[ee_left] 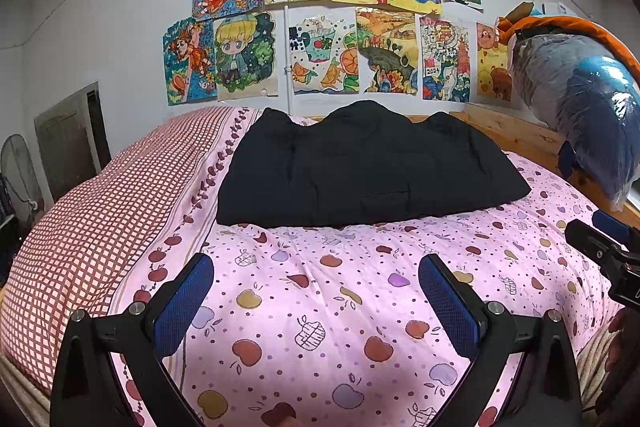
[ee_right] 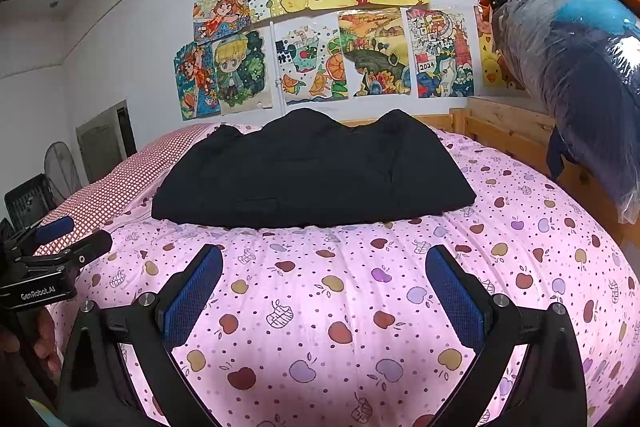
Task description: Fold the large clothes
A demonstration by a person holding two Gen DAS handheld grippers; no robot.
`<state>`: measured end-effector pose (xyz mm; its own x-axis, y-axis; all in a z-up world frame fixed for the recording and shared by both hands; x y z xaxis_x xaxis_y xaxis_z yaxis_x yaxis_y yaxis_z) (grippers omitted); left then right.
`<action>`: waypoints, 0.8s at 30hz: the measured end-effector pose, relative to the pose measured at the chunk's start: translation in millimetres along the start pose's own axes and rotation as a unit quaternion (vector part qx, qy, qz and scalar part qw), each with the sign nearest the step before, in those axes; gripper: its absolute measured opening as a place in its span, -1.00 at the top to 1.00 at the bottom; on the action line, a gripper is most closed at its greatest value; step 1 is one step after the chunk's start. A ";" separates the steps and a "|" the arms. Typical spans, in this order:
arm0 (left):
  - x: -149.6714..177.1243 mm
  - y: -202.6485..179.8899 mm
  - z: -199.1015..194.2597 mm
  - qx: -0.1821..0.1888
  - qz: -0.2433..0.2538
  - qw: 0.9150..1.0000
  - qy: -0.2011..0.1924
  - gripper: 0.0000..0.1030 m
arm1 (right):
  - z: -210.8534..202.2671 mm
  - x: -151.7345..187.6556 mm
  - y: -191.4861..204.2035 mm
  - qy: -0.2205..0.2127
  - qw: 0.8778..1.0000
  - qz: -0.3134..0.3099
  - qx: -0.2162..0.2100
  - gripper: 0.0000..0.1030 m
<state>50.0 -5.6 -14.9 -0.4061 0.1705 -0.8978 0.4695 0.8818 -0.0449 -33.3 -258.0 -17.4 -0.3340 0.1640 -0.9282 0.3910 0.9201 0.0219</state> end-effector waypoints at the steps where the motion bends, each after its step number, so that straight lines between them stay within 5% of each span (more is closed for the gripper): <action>1: 0.0 1.1 0.2 0.000 -0.001 1.000 0.001 -1.00 | 0.0 -0.2 0.2 0.000 1.000 0.000 0.001 -0.93; 24: -0.4 -6.7 -4.9 -0.016 0.015 1.000 -0.008 -1.00 | -2.4 2.6 2.4 0.002 1.000 -0.001 0.001 -0.93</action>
<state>43.2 -9.4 -12.2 -0.3797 0.1893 -0.9055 0.4561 0.8899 -0.0052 -35.3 -254.5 -18.9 -0.3376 0.1629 -0.9271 0.3926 0.9195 0.0186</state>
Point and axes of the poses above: each gripper's, at about its wrist camera, not at the fingertips, and z roughly the way its jaws point, y to its left, x to its underside, the point moved 3 cm from there along z, roughly the way its jaws point, and after that the axes turned 8 degrees about x, right-handed, at the moved point
